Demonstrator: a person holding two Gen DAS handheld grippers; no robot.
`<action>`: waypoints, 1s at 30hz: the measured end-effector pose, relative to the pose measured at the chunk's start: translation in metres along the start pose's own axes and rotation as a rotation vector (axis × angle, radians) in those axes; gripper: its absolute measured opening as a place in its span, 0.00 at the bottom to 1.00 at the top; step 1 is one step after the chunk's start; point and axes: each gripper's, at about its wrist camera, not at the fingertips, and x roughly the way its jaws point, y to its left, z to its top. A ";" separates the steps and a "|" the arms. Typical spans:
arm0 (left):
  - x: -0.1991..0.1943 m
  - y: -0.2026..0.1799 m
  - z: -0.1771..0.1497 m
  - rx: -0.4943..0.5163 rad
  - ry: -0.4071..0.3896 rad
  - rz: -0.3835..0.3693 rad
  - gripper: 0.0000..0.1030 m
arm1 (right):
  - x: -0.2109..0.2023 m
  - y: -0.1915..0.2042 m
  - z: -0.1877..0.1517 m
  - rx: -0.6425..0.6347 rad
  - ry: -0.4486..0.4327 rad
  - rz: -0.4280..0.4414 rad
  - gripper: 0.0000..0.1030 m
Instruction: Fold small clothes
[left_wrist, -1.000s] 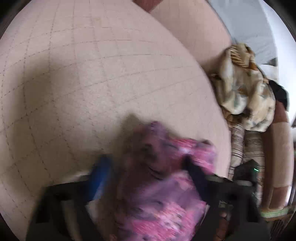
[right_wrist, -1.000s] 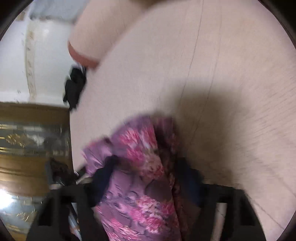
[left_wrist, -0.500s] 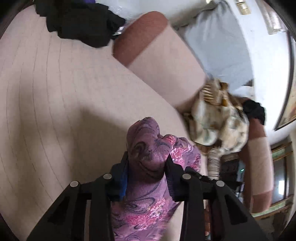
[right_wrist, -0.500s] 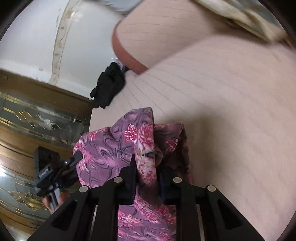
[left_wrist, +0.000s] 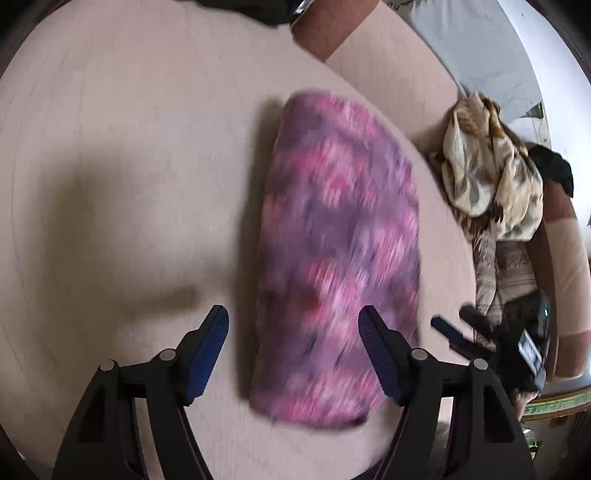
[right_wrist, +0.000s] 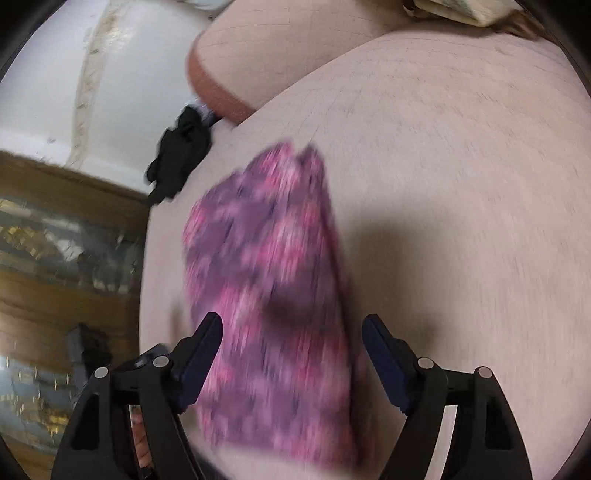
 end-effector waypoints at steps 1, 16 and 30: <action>0.004 0.004 -0.009 -0.022 0.007 0.010 0.70 | 0.000 -0.004 -0.024 0.007 0.009 0.003 0.78; 0.014 0.004 -0.053 0.048 -0.056 0.078 0.08 | 0.021 -0.016 -0.085 -0.002 0.067 -0.098 0.09; -0.007 0.009 -0.057 0.008 -0.135 0.071 0.60 | -0.012 -0.022 -0.084 0.001 -0.058 -0.155 0.69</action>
